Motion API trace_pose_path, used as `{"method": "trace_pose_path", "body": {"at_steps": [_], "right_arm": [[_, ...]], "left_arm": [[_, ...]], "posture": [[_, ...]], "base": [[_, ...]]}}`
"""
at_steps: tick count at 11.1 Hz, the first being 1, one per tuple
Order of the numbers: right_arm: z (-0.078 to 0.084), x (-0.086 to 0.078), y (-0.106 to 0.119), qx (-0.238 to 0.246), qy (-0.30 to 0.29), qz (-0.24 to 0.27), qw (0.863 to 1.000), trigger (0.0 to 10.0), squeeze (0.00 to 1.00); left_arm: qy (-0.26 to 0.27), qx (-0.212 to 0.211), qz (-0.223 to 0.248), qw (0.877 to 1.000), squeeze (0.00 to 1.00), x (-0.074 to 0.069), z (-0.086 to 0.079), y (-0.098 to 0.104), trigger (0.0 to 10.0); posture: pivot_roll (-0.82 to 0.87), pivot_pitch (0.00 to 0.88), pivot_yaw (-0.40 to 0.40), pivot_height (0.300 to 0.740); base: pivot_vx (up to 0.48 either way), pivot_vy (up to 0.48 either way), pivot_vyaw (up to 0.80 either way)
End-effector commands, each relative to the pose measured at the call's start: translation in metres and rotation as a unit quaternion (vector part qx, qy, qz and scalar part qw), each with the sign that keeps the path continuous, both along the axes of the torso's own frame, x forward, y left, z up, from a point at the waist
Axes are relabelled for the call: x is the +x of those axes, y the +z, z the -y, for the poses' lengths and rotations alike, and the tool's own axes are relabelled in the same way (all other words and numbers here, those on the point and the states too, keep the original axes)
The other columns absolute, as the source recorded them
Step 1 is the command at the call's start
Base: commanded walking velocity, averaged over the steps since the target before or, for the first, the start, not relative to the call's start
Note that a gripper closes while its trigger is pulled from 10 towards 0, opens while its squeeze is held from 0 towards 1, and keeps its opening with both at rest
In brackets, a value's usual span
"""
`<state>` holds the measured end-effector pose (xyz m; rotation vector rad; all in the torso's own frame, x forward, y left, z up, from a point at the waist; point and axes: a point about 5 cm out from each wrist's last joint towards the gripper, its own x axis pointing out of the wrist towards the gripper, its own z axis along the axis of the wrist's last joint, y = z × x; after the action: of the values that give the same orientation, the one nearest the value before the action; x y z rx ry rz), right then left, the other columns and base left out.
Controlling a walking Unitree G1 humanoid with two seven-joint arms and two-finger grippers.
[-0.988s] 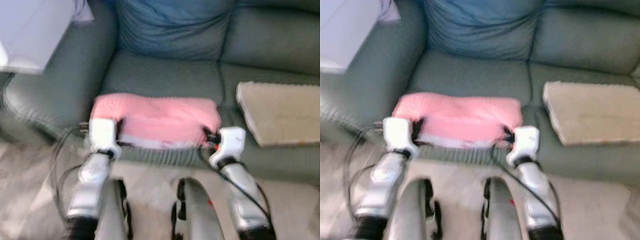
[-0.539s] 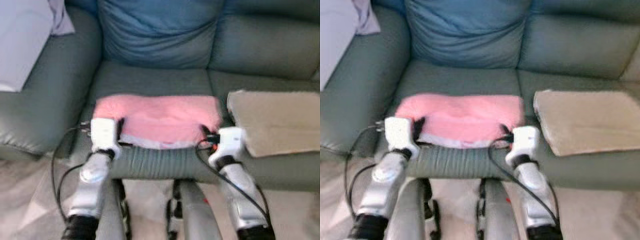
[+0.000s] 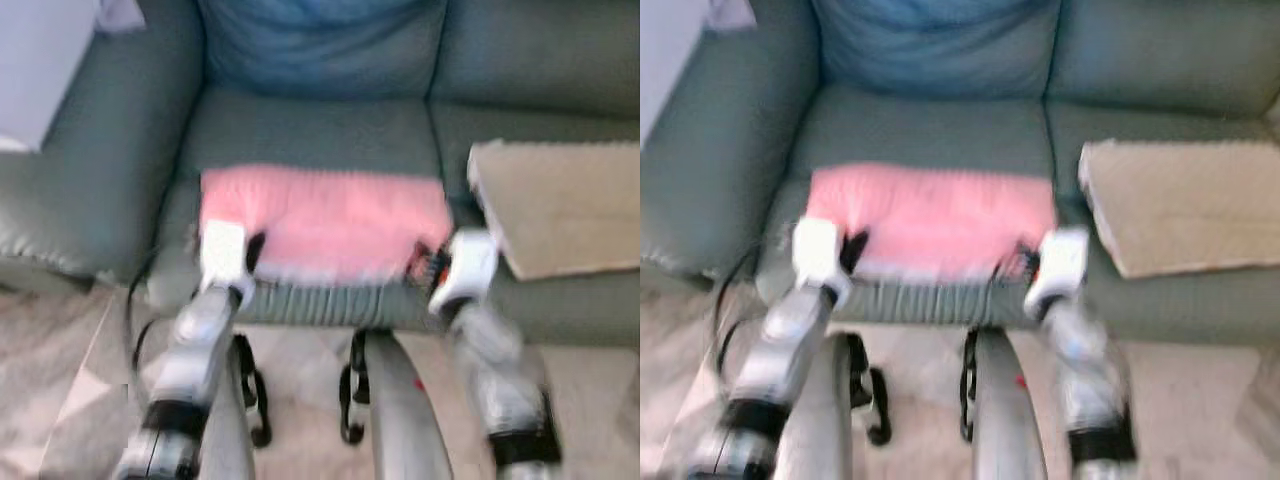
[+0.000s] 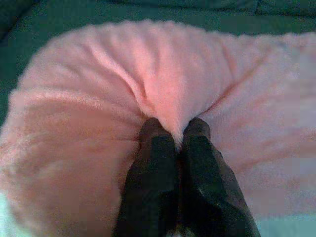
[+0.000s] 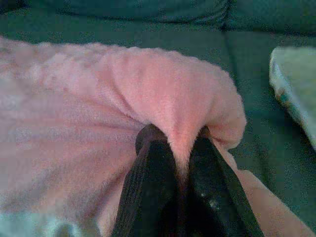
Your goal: Move the pillow to the sofa
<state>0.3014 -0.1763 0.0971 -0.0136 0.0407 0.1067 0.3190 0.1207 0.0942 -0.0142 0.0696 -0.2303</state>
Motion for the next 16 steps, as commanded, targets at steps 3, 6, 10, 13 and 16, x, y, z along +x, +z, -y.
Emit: {"method": "trace_pose_path", "body": {"at_steps": [3,6,10,13,16], "right_arm": [[0.023,0.025,-0.003,-0.021,-0.011,-0.035,0.999,10.0,0.00],[0.025,0.041,0.002,-0.031,0.001,-0.034,0.999,10.0,0.00],[0.037,0.035,-0.010,-0.058,-0.009,-0.035,0.998,10.0,1.00],[0.034,0.030,-0.014,-0.067,-0.012,-0.022,0.997,10.0,1.00],[0.026,0.029,-0.013,-0.073,-0.019,-0.001,0.997,10.0,1.00]], "left_arm": [[0.044,0.025,0.018,0.999,0.00,0.032,-0.005,0.013,10.0],[0.137,0.052,0.042,0.988,0.00,0.046,-0.037,0.027,10.0],[0.157,0.044,0.036,0.986,1.00,0.032,-0.044,0.007,10.0],[0.156,0.044,0.043,0.986,1.00,0.034,-0.040,0.010,10.0],[0.171,0.046,0.054,0.983,1.00,0.033,-0.046,0.012,10.0]], "posture": [[-0.07,0.407,-0.037,0.627],[-0.07,0.417,-0.035,0.627],[-0.07,0.402,-0.060,0.627],[-0.07,0.376,-0.057,0.627],[-0.07,0.334,-0.058,0.627]], "base": [[0.000,0.000,0.00],[0.000,0.000,0.00],[0.000,0.000,0.00],[0.000,0.000,0.00],[0.000,0.000,0.00]]}}
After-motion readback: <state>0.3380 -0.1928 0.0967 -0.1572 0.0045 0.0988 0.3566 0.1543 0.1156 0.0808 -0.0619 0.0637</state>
